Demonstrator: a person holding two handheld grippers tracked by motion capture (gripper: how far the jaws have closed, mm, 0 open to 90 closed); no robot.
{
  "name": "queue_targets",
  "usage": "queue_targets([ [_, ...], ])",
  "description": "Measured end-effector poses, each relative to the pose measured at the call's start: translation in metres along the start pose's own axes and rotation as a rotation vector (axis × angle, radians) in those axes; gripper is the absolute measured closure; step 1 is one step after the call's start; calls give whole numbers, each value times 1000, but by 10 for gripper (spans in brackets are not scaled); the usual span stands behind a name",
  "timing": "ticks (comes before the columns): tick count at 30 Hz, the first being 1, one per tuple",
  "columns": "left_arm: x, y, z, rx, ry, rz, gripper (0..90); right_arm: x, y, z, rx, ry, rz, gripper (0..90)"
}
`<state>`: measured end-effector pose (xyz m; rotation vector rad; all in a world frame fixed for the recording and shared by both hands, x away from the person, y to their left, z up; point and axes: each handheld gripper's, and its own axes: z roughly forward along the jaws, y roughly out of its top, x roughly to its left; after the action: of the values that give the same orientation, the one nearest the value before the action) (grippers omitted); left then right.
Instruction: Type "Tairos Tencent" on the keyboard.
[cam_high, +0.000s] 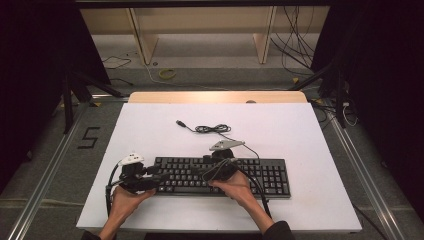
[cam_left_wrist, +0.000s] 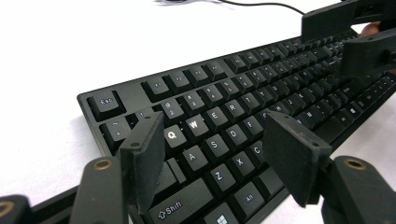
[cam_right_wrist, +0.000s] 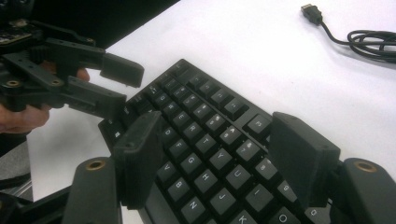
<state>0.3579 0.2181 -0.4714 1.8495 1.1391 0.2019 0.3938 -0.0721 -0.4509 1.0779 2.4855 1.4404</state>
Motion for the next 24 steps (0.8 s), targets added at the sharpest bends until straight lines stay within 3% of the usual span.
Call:
queue_targets([
  [6,1,0,1,5,1,0,448,-2,-1,-3,6,-7,-6,339],
  [19,2,0,7,60,28,31,815,-5,-2,-14,5,-24,-9,327],
  [24,2,0,9,78,32,36,867,-7,-3,-17,1,-32,-10,323],
])
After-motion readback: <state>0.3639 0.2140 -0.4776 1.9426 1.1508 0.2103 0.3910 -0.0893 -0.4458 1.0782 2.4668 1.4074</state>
